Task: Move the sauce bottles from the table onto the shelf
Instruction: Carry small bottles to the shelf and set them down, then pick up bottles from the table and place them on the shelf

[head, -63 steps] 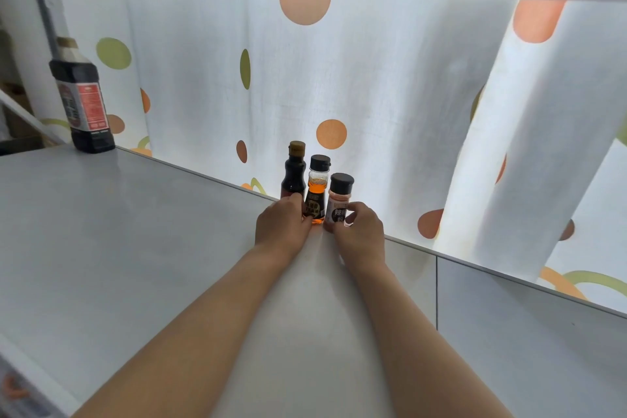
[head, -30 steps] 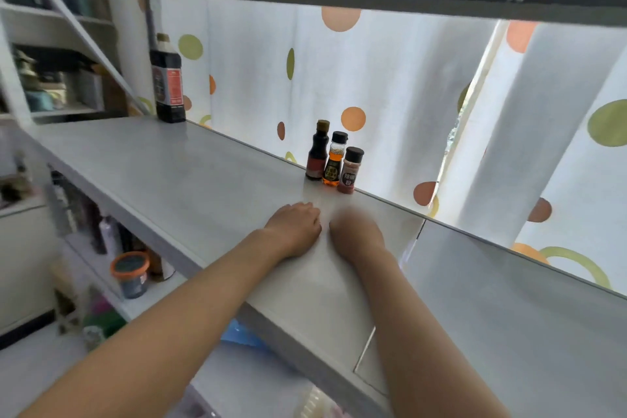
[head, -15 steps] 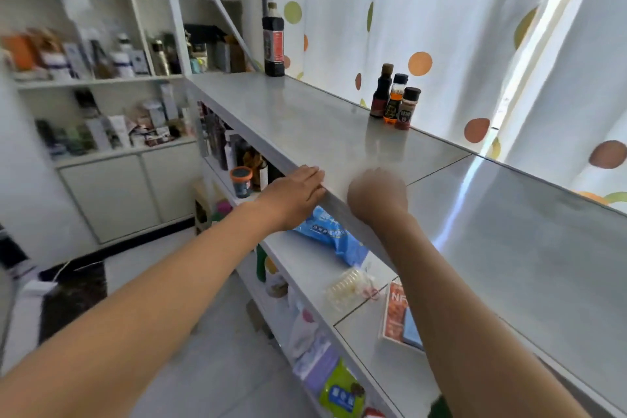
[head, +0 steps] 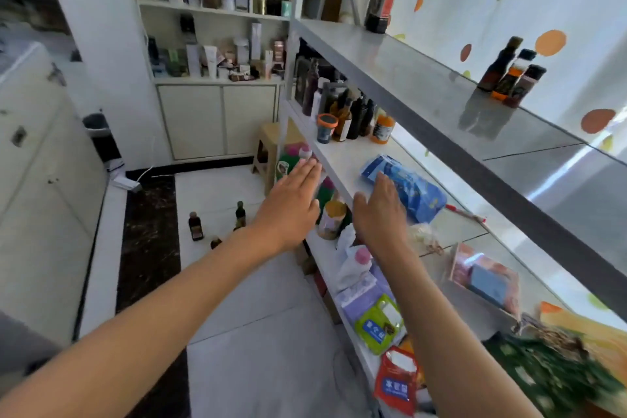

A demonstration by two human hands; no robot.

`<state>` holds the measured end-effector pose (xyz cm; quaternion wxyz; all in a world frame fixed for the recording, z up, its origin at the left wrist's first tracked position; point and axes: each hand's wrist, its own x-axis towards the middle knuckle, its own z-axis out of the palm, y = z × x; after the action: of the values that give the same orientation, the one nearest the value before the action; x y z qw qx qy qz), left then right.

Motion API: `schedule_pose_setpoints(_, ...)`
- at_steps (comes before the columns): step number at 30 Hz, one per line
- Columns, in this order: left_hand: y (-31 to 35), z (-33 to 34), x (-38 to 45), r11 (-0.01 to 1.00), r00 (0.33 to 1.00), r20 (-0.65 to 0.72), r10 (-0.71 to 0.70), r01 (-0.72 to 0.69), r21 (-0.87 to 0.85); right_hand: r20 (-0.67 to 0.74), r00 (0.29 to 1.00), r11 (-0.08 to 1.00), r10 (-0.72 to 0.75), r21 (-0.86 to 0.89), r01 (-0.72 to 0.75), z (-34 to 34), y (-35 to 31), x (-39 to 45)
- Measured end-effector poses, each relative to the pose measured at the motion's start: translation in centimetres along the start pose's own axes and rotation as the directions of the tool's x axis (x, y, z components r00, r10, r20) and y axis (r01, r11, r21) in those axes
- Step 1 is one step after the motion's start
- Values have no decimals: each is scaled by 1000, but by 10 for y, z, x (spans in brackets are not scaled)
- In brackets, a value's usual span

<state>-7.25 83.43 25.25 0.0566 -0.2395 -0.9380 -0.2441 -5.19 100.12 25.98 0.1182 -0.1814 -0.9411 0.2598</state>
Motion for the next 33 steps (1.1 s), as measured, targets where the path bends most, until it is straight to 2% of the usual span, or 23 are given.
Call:
schedule_pose_setpoints(2,-44,-10,-42,991,991,-38,-128,126,-50,62,984,986,-167,-16,168,50,-46,-38)
schedule_pose_setpoints(5,-112,-34,-110,970,968,-79,-240,236,-53,158,935,948,-319,70,311,113,-118,-90)
schedule_pose_setpoints(10,-225,-89,-234,911,891,-211,-403,412,-3,315,770,832,-554,199,517,203,-238,-187)
schedule_pose_setpoints(14,-288,-131,-338,800,761,-293,-580,599,-28,395,632,745,-666,365,558,259,-311,-274)
schedule_pose_setpoints(17,-316,-155,-415,680,627,-344,-699,732,-47,430,486,649,-760,487,584,291,-350,-340)
schedule_pose_setpoints(21,-338,-175,-498,555,456,-433,-777,822,-129,524,263,549,-810,522,653,325,-393,-413)
schedule_pose_setpoints(24,-351,-179,-542,476,356,-459,-814,861,-178,549,153,499,-822,564,659,342,-417,-453)
schedule_pose_setpoints(28,-367,-182,-576,387,232,-479,-846,886,-256,558,88,475,-825,601,643,366,-442,-484)
schedule_pose_setpoints(31,-386,-184,-585,365,196,-475,-858,883,-296,588,76,503,-805,609,614,391,-459,-487)
schedule_pose_setpoints(33,-406,-187,-585,355,190,-460,-867,884,-304,611,92,539,-786,605,585,414,-472,-481)
